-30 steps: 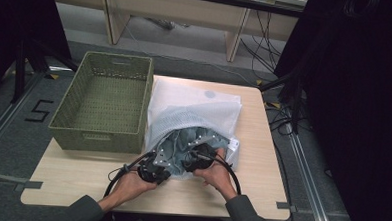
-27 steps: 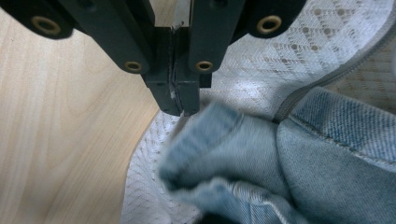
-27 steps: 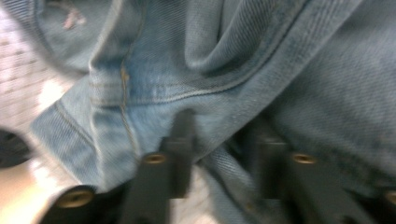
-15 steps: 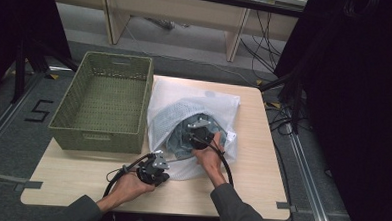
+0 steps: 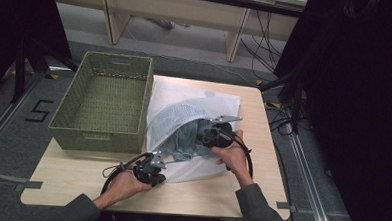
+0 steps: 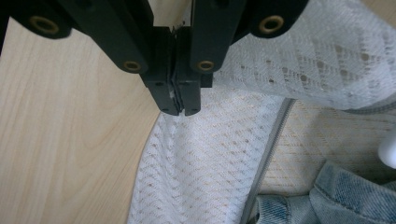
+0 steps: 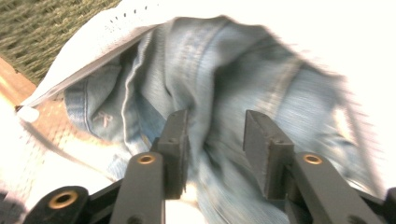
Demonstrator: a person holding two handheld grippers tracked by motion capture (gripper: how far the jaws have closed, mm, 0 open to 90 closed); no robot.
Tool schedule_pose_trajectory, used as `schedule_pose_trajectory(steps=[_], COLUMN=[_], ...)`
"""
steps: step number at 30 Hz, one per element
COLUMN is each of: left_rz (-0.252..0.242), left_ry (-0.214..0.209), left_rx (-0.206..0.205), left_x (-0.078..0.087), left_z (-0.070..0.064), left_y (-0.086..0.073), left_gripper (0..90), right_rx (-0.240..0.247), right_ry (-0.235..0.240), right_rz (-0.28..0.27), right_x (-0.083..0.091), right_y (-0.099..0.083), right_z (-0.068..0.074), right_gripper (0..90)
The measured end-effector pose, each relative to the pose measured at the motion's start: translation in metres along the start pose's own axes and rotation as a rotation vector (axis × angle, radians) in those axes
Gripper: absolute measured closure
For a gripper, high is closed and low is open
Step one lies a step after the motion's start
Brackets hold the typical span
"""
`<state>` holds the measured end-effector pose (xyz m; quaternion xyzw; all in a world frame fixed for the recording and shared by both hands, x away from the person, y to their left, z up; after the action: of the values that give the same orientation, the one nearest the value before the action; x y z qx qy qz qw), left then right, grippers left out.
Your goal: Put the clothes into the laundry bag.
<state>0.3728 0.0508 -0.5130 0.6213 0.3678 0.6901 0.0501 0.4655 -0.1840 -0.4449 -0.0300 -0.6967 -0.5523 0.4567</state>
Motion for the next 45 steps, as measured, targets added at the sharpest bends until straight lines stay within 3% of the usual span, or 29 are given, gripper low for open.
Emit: schedule_pose_trajectory(steps=[2, 5, 6, 8, 9, 10, 12, 15, 17, 18, 19, 21, 23, 24, 25, 26, 27, 28, 32, 37, 38, 40, 41, 42, 43, 44, 45], left_rz=[-0.027, -0.085, -0.114, -0.118, -0.117, -0.14, -0.12, -0.123, -0.115, -0.135, -0.136, -0.132, -0.137, -0.17, -0.141, -0.169, -0.179, -0.148, -0.133, -0.121, -0.119, -0.119, -0.121, -0.121, -0.121, -0.115, -0.127], left_ry=[0.02, 0.015, 0.01, -0.028, -0.031, -0.031, -0.026, -0.021, -0.016, -0.013, -0.009, -0.01, -0.005, 0.0, -0.005, -0.015, -0.018, -0.024, -0.06, -0.085, -0.086, -0.09, -0.087, -0.092, -0.092, -0.088, -0.092], left_rx=[-0.048, -0.054, -0.055, -0.064, -0.062, -0.042, -0.072, -0.069, -0.071, -0.065, -0.069, -0.073, -0.051, -0.03, -0.052, -0.01, -0.007, -0.042, -0.042, -0.064, -0.063, -0.043, -0.06, -0.053, -0.043, -0.058, -0.055], left_x=[0.001, -0.005, -0.009, -0.019, -0.025, -0.032, -0.044, -0.055, -0.062, -0.065, -0.065, -0.065, -0.065, -0.066, -0.064, -0.064, -0.064, -0.061, -0.055, -0.053, -0.053, -0.053, -0.053, -0.053, -0.053, -0.052, -0.053], left_z=[-0.003, -0.011, -0.013, -0.017, -0.019, -0.023, -0.025, -0.026, -0.027, -0.027, -0.027, -0.026, -0.026, -0.026, -0.024, -0.026, -0.026, -0.025, -0.035, -0.044, -0.044, -0.045, -0.044, -0.045, -0.046, -0.046, -0.047], left_y=[0.005, 0.022, 0.026, 0.038, 0.043, 0.049, 0.059, 0.069, 0.073, 0.075, 0.076, 0.078, 0.077, 0.076, 0.075, 0.072, 0.071, 0.069, 0.061, 0.059, 0.059, 0.059, 0.059, 0.059, 0.058, 0.058, 0.058], left_gripper=[82.0, 69.6, 64.1, 58.4, 54.9, 50.7, 45.7, 43.8, 46.5, 47.7, 52.7, 65.9, 75.8, 79.8, 86.1, 87.8, 88.6, 88.8, 88.9, 88.9, 88.9, 88.9, 88.9, 89.0, 89.0, 89.0, 89.0], right_rx=[-0.024, -0.035, -0.063, -0.054, -0.083, -0.083, -0.059, -0.081, -0.074, -0.089, -0.066, -0.065, -0.083, -0.099, -0.084, -0.077, -0.054, -0.051, -0.012, 0.061, 0.066, 0.07, 0.105, 0.077, 0.099, 0.147, 0.143], right_ry=[-0.02, -0.058, -0.064, -0.071, -0.066, -0.066, -0.072, -0.06, -0.065, -0.063, -0.068, -0.059, -0.061, -0.061, -0.055, -0.052, -0.061, -0.049, -0.049, -0.003, -0.004, 0.011, -0.021, -0.033, -0.067, -0.107, -0.144], right_rz=[0.001, 0.005, 0.014, 0.01, 0.009, 0.027, 0.026, 0.048, 0.041, 0.047, 0.041, 0.036, 0.049, 0.047, 0.06, 0.059, 0.015, 0.072, 0.056, 0.176, 0.168, 0.212, 0.203, 0.239, 0.259, 0.239, 0.223], right_x=[0.009, 0.015, 0.017, 0.017, 0.016, 0.017, 0.016, 0.015, 0.014, 0.014, 0.014, 0.014, 0.015, 0.014, 0.015, 0.015, 0.012, 0.016, 0.013, 0.002, -0.003, -0.012, -0.018, -0.02, -0.023, -0.028, -0.031], right_y=[-0.004, -0.01, -0.011, -0.014, -0.014, -0.014, -0.016, -0.019, -0.02, -0.021, -0.022, -0.022, -0.023, -0.023, -0.024, -0.024, -0.026, -0.027, -0.033, -0.049, -0.052, -0.057, -0.058, -0.057, -0.055, -0.052, -0.05], right_z=[-0.003, -0.013, -0.015, -0.02, -0.02, -0.021, -0.024, -0.024, -0.026, -0.025, -0.027, -0.028, -0.027, -0.026, -0.026, -0.025, -0.025, -0.024, -0.015, 0.003, 0.005, 0.011, 0.013, 0.018, 0.018, 0.015, 0.016], right_gripper=[57.3, 52.5, 51.4, 49.4, 48.5, 47.5, 46.1, 44.6, 44.4, 44.2, 44.2, 44.0, 44.0, 44.0, 44.1, 44.2, 44.3, 44.3, 41.5, 37.0, 37.7, 45.2, 51.5, 60.3, 65.3, 70.0, 73.0])
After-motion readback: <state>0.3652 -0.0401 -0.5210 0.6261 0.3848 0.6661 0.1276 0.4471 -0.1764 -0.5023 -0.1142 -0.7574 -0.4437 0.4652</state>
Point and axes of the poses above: each handheld gripper's, and its own axes: x roughly backward along the jaws, y roughly out of its top, z roughly to its left, the point moved 2 cm from there along -x, roughly forward along the jaws, and after that the axes turned 2 degrees about -y, right-handed, at the moved point
